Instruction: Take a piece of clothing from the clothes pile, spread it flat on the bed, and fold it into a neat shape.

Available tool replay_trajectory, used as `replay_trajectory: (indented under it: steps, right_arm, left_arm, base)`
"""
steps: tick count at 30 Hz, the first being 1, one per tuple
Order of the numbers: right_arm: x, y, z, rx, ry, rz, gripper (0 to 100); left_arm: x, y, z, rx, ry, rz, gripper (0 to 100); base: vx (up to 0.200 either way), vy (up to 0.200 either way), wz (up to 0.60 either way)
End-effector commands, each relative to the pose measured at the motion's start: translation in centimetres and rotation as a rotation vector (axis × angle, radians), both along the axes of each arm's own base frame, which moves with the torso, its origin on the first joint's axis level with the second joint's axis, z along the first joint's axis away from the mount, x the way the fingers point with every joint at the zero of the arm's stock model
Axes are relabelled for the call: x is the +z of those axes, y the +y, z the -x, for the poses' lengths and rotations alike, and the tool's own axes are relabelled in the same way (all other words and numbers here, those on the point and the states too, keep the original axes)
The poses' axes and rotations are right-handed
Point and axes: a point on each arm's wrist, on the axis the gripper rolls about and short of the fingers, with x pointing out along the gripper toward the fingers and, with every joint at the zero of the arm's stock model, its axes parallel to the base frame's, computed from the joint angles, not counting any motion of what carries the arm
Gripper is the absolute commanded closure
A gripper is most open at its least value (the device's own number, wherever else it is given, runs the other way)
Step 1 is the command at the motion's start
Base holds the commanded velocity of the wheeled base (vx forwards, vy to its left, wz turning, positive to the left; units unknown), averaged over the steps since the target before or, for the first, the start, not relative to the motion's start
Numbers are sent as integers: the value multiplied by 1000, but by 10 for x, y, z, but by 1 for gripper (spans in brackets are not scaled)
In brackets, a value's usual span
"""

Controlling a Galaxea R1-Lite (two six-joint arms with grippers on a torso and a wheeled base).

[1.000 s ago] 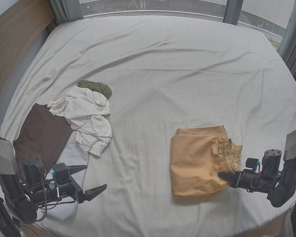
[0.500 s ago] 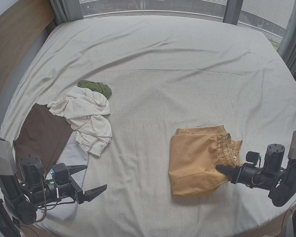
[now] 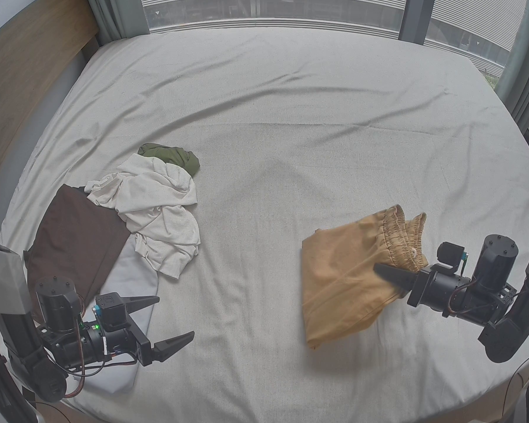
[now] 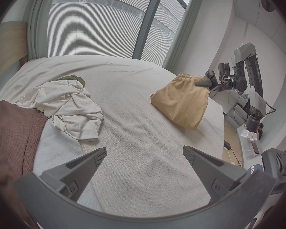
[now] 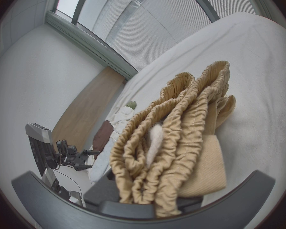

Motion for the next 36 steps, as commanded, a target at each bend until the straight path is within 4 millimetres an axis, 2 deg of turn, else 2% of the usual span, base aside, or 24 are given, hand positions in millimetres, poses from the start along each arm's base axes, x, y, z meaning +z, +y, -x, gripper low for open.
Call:
replay_trajectory:
  steps: [1, 8, 20, 26, 29, 36]
  right_arm:
    - [14, 4, 2, 16, -53, -23, 100]
    - [37, 11, 4, 55, -146, -62, 100]
    - [52, 24, -3, 85, -196, -105, 100]
    - [64, 28, -14, 86, -247, -125, 100]
    - [65, 30, -18, 86, -227, -117, 100]
    - [79, 37, -34, 89, -227, -117, 100]
  left_arm:
    - [0, -1, 0, -5, 2, 0, 0]
    - [-1, -5, 3, -22, 16, 5, 0]
    - [-2, -7, 7, -35, 30, 3, 0]
    - [-2, -7, 6, -35, 23, 3, 0]
    - [-1, -7, 6, -35, 20, 4, 0]
    - [-1, -7, 7, -35, 21, 5, 0]
  base:
    - [0, 0, 0]
    - [0, 0, 0]
    - [0, 0, 0]
    - [0, 0, 0]
    - [0, 0, 0]
    - [0, 0, 0]
